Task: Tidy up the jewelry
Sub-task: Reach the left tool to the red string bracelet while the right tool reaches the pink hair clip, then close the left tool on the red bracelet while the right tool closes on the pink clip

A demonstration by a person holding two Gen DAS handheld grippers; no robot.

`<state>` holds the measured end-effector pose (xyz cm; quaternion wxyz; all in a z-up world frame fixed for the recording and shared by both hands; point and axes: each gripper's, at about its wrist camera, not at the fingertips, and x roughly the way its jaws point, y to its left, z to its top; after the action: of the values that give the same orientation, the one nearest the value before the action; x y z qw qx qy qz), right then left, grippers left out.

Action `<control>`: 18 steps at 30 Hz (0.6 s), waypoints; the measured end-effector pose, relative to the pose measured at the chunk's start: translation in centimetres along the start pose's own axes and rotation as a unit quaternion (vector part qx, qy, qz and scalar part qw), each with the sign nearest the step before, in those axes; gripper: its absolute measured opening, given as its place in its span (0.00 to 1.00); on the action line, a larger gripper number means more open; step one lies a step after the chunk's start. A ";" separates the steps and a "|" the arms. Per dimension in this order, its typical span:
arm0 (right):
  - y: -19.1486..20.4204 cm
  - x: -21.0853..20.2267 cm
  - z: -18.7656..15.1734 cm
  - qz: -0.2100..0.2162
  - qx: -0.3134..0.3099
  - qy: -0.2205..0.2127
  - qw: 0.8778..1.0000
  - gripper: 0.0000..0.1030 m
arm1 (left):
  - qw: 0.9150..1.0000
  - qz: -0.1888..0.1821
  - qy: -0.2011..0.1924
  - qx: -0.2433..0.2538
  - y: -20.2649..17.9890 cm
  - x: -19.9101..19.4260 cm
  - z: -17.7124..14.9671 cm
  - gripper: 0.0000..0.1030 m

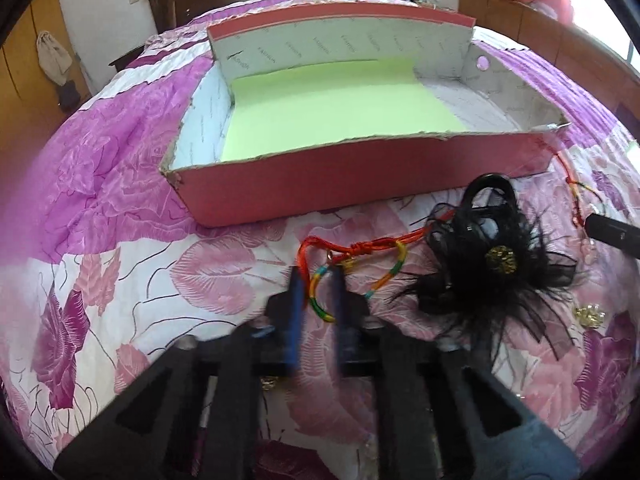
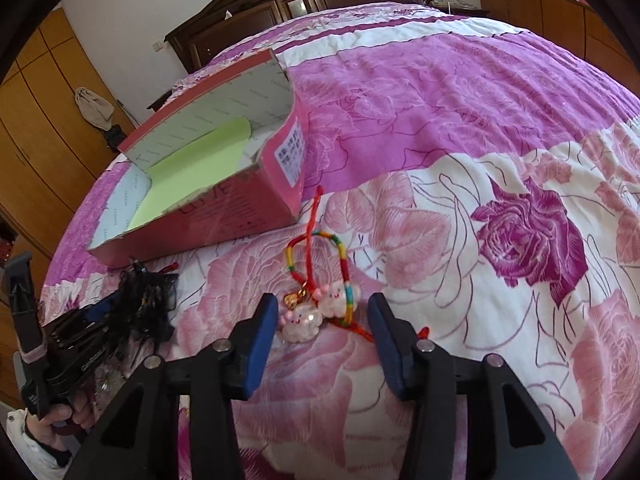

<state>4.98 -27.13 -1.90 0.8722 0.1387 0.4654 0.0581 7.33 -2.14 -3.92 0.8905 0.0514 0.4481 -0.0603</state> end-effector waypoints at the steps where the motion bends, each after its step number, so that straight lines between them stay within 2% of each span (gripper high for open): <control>1: -0.1 -0.1 0.0 0.002 0.001 0.000 1.000 0.49 | 1.000 -0.001 -0.002 -0.001 0.0 -0.2 0.0 0.00; 8: 0.0 -0.9 -0.4 0.004 -0.003 0.000 1.000 0.49 | 0.999 -0.027 -0.016 -0.017 0.5 -1.7 0.0 0.00; 14: 0.1 -2.0 -0.1 -0.005 -0.005 -0.017 1.000 0.49 | 0.999 -0.034 -0.021 -0.017 0.4 -2.4 -0.1 0.00; 18: 1.0 -2.5 -0.3 0.001 -0.015 0.000 1.000 0.49 | 0.999 -0.040 -0.023 -0.019 0.5 -2.5 0.1 0.00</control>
<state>3.37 -26.70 0.21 0.8742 0.1262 0.4641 0.0662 6.03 -1.56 -1.83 0.8981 0.0148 0.4306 -0.0885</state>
